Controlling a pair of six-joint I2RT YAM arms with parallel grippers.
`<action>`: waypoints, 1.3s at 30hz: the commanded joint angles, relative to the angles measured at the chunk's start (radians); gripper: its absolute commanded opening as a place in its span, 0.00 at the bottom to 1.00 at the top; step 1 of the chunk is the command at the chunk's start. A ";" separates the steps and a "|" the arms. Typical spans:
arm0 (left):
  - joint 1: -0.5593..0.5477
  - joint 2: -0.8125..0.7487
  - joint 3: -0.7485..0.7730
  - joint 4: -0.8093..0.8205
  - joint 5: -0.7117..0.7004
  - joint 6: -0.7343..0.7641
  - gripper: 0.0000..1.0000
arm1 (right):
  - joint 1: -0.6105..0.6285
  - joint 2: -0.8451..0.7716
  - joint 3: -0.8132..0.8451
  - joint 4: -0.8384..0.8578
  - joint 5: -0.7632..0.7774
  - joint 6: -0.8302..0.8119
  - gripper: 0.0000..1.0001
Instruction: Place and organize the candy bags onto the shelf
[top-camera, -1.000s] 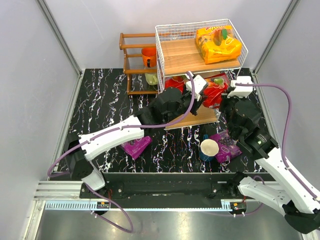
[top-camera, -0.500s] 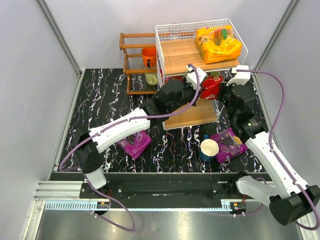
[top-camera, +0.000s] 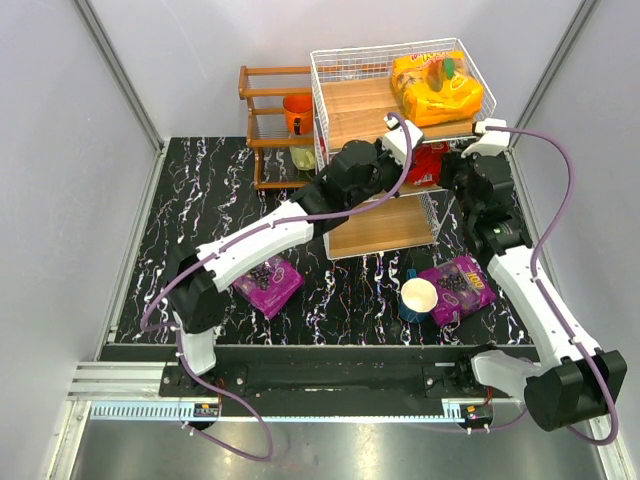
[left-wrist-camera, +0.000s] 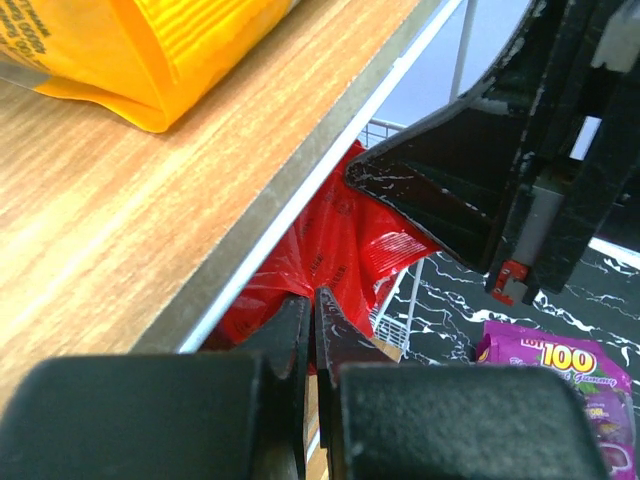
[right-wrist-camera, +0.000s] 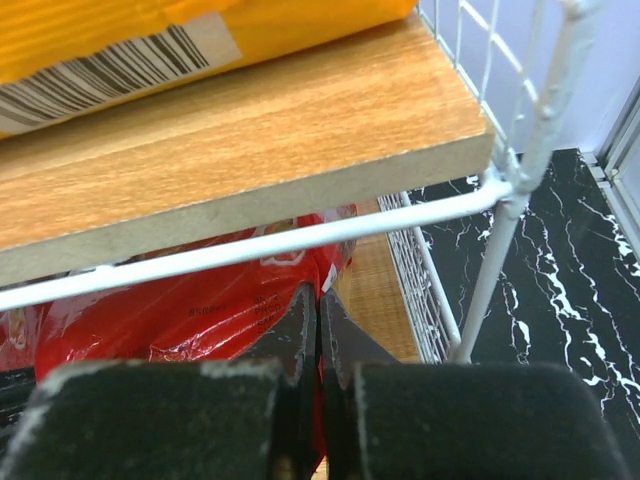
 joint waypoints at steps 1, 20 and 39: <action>0.011 -0.004 0.053 0.052 0.025 0.025 0.00 | -0.037 0.044 0.018 0.081 0.020 -0.001 0.00; 0.011 -0.188 -0.125 0.098 0.054 -0.061 0.93 | -0.051 -0.171 -0.040 0.023 -0.023 0.009 0.74; -0.129 -0.816 -0.897 0.053 -0.439 -0.491 0.99 | -0.027 -0.470 -0.215 -0.331 -0.256 0.205 0.63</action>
